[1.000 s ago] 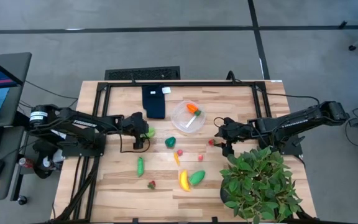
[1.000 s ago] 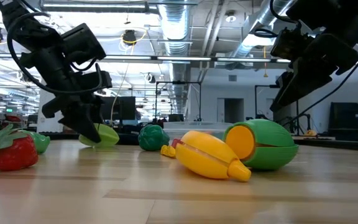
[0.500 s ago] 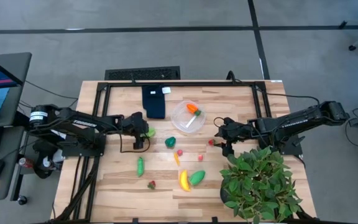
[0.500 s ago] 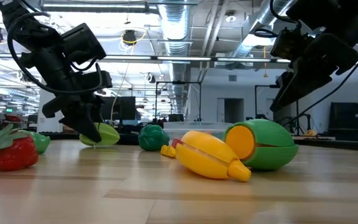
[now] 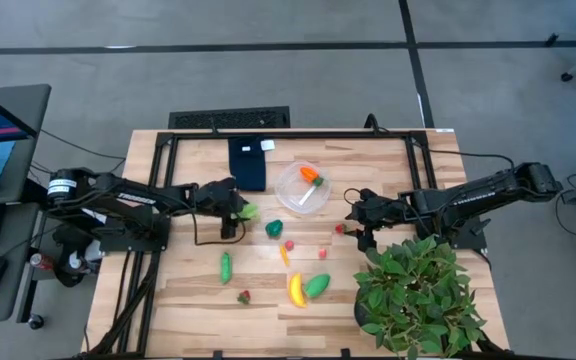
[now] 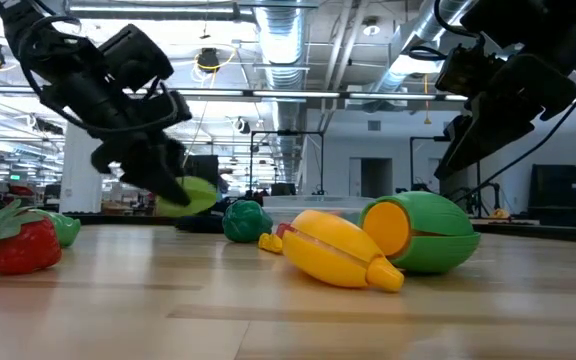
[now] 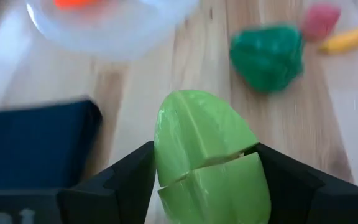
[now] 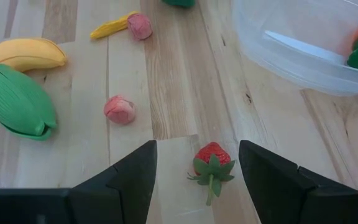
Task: Pick and placing Produce into tupperware
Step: Put the starfruit into the transparent container
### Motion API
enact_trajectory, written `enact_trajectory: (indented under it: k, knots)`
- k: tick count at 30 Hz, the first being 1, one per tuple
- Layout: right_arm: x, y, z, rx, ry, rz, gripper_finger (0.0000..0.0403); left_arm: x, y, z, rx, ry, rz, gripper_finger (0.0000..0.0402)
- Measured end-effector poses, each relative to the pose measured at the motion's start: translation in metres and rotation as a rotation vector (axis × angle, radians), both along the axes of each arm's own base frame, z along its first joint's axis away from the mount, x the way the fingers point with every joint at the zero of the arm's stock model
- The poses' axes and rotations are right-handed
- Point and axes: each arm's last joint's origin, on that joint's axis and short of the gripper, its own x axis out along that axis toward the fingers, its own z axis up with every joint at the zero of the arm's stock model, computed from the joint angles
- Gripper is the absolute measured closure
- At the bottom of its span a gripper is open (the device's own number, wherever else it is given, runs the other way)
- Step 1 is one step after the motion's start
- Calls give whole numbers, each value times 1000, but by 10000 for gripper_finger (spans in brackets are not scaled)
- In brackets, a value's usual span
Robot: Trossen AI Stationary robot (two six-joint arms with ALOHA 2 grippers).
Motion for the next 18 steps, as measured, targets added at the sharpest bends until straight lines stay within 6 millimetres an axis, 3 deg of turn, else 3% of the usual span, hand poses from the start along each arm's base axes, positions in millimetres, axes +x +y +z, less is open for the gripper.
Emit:
enact_trajectory:
  k: [18]
  knots:
    - [0, 0, 0, -7, 0, 7, 181, 37, 7, 59, 219, -336, -76, 170]
